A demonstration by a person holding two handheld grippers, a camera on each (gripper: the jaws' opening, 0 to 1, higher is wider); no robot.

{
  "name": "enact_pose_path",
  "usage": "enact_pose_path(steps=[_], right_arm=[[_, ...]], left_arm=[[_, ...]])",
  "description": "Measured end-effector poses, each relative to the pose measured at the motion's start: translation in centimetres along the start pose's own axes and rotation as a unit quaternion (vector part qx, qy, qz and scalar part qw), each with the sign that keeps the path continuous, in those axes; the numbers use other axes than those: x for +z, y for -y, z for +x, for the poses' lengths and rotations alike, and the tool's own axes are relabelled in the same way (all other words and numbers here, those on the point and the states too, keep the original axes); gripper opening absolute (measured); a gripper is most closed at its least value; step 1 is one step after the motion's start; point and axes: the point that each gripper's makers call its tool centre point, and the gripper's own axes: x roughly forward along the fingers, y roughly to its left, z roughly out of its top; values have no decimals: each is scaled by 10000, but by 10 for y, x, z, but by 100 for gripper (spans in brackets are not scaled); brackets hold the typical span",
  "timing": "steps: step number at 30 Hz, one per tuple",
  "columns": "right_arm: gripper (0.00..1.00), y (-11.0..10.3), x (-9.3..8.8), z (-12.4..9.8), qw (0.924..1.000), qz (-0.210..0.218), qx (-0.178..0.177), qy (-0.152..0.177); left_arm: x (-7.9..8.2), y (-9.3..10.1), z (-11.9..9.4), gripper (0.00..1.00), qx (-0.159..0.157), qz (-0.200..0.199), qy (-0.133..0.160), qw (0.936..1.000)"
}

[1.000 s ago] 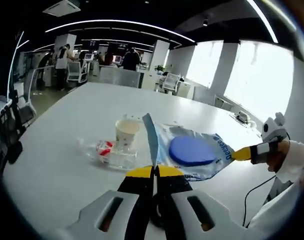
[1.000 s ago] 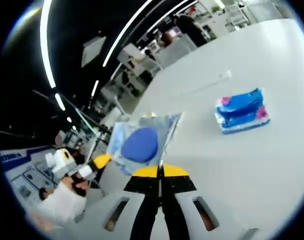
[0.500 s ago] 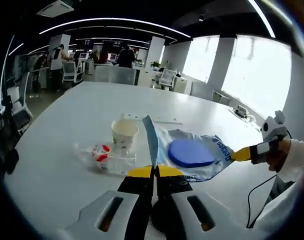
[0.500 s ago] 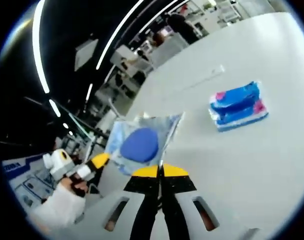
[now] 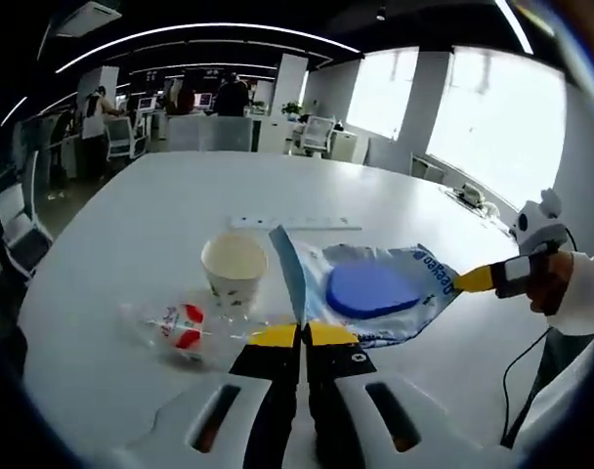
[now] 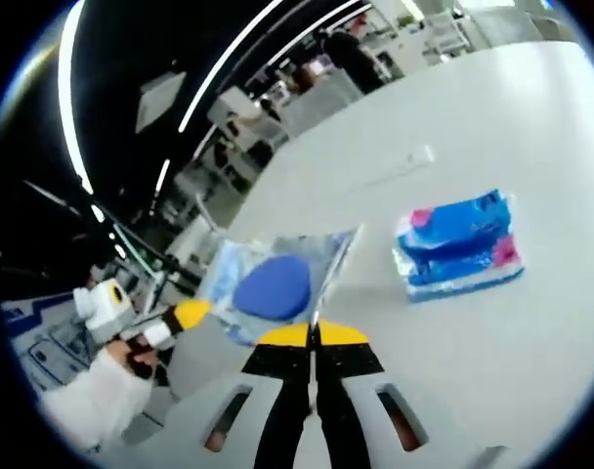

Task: Arrange the tabletop items into an orderly group along one side of the table until the central work area is clear of visible clutter.

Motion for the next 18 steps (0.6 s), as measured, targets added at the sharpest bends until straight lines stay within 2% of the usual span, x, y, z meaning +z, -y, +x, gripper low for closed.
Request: enact_pose_path(steps=[2,5,9,12,14,18], right_arm=[[0,5,4,7,9997,-203,-105,-62],[0,9,11,14,9997,-228,-129,-34],[0,17,19,21,9990,-385,-215,-14],[0,21,22,29,9982,-525,-277,-66],[0,22,24,35,9962,-803,-299,-122],[0,25,25,45,9913,-1221,-416,-248]], left_arm=[[1,-1,7,0,-17,142,-91,9999],[3,-3,17,0,-16,566,-264,9980],[11,-5,30,0,-31,632,-281,9976],[6,-7,42,0,39,1034,-531,9932],[4,-10,48,0,116,1256,-633,9900],[0,-11,56,0,121,1329,-729,9884]])
